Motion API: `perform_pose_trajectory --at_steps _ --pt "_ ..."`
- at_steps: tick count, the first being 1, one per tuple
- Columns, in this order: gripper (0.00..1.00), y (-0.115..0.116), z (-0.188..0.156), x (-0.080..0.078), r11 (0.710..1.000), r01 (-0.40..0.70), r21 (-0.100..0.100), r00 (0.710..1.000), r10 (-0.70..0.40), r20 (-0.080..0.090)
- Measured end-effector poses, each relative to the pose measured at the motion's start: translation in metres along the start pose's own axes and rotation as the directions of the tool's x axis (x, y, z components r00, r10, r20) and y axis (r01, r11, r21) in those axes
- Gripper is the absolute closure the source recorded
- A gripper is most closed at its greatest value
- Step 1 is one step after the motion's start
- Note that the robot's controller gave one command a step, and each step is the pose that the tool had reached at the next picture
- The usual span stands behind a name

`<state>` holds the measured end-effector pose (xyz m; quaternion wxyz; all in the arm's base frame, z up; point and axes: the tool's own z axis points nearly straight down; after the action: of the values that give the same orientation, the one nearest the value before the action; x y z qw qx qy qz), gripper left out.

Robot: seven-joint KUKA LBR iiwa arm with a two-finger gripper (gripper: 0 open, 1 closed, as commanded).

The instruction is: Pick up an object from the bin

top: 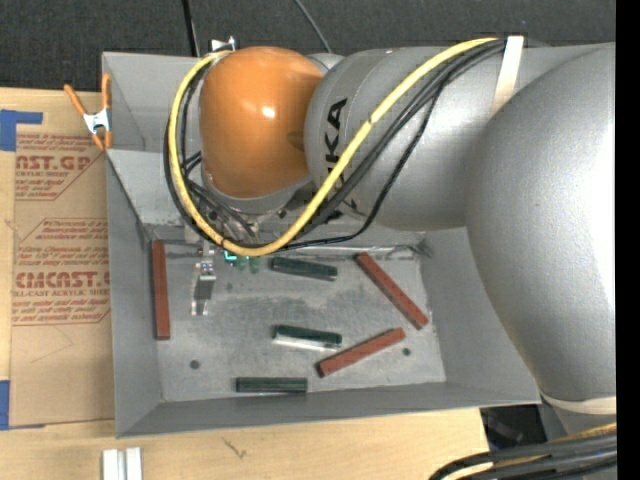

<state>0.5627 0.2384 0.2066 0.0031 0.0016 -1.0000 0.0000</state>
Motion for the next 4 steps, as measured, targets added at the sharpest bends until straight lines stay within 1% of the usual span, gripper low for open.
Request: perform_pose_trajectory --at_steps 1,2,3,4 --pt "0.0 -0.001 -0.004 -0.002 1.0 -0.002 -0.002 1.0 0.002 0.007" --pt "0.0 -0.021 -0.008 0.0 0.997 0.072 -0.002 0.997 -0.072 0.006" --pt "0.0 -0.092 0.01 0.018 0.979 0.202 0.001 0.979 -0.202 0.009" --pt "0.0 -0.113 0.045 0.034 0.972 0.234 0.003 0.972 -0.234 0.008"
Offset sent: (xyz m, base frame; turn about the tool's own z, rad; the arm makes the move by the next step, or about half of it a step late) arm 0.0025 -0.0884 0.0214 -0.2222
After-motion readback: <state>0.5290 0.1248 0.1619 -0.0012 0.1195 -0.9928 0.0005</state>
